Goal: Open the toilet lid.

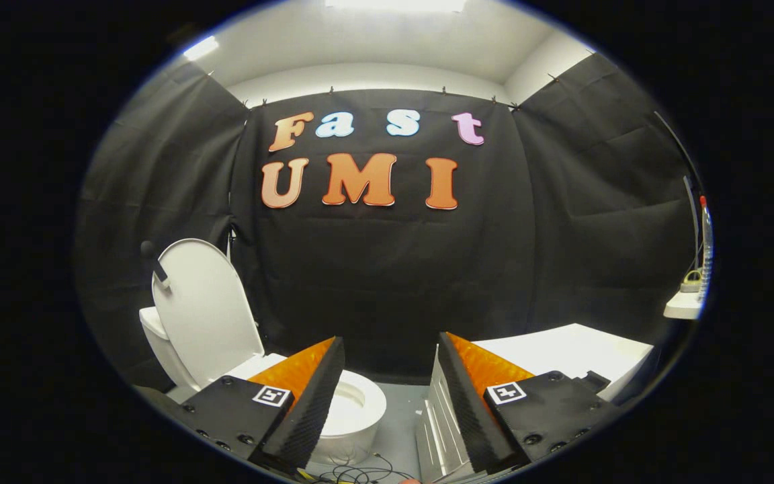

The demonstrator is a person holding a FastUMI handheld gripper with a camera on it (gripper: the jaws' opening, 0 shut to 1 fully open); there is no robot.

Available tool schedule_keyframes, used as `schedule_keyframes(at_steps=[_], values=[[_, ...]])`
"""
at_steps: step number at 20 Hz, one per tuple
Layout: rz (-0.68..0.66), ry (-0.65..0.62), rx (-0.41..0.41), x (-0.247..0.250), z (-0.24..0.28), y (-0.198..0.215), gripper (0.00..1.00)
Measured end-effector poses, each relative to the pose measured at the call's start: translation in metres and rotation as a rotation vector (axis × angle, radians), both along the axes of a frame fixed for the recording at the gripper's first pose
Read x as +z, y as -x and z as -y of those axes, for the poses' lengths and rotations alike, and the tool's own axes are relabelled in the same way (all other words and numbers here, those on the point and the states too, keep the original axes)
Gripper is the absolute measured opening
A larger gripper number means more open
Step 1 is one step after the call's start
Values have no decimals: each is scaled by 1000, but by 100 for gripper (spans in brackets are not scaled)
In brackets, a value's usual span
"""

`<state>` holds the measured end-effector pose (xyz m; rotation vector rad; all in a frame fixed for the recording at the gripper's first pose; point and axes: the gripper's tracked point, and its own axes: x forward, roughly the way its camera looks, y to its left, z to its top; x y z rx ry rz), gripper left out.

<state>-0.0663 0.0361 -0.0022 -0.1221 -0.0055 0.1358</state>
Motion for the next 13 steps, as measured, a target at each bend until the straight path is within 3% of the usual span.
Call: schedule_keyframes(at_steps=[4,9,13], values=[[1,-52,-14,3,7,4,91],[25,-25,-32,2,3,0,91],[51,30,15,4,-20,10,91]])
